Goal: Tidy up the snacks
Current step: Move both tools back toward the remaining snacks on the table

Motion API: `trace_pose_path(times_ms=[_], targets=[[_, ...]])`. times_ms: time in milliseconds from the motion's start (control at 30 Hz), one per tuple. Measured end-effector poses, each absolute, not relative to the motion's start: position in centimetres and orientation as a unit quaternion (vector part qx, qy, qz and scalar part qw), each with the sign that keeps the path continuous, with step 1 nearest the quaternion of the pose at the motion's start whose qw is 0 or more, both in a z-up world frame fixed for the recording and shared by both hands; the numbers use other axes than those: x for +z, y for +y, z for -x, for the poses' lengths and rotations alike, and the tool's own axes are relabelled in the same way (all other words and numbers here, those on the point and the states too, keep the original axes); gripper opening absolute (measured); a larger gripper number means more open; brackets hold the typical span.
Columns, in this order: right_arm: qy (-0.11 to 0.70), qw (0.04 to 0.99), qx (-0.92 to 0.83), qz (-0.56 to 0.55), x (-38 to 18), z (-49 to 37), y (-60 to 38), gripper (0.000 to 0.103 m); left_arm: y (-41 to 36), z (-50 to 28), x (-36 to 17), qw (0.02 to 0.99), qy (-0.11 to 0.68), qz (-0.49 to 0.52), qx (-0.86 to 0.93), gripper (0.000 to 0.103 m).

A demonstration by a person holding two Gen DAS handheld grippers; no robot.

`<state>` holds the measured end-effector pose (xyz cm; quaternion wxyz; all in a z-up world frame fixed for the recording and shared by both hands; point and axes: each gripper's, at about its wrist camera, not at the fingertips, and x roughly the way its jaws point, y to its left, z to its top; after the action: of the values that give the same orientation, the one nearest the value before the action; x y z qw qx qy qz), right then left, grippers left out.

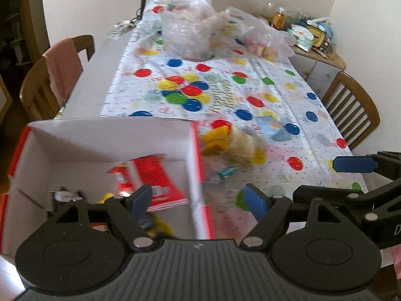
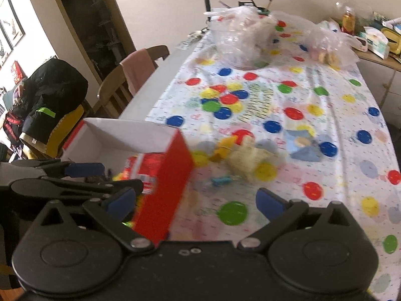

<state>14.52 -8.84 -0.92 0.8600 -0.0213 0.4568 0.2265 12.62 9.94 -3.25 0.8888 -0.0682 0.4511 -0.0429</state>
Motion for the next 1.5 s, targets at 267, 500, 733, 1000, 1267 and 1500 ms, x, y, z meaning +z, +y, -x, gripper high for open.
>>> trace_pose_path(times_ms=[267,500,733,1000,1267,1500], targets=[[0.462,0.861,0.209,0.032,-1.7,-17.5,-16.7,0.103,4.7,-14.4,-4.4,0.888,0.455,0.052,-0.042,0.08],[0.472,0.856,0.204,0.053,-3.2,-21.0,-20.9,0.103,0.8,-16.4,-5.6,0.887,0.458,0.026,-0.052,0.08],[0.479,0.854,0.195,0.059,-5.1,-25.9,-22.5,0.102,-1.0,-19.7,-6.2,0.886,0.459,0.02,-0.06,0.08],[0.494,0.846,0.194,0.062,-8.2,-31.0,-21.7,0.101,-1.5,-24.1,-7.8,0.874,0.473,0.001,-0.11,0.079],[0.518,0.83,0.196,0.062,-11.5,-34.4,-20.2,0.097,-2.1,-27.6,-10.4,0.847,0.51,-0.043,-0.143,0.073],[0.528,0.822,0.199,0.079,-13.7,-36.0,-18.6,0.087,-2.5,-29.7,-12.7,0.831,0.534,-0.083,-0.132,0.065]])
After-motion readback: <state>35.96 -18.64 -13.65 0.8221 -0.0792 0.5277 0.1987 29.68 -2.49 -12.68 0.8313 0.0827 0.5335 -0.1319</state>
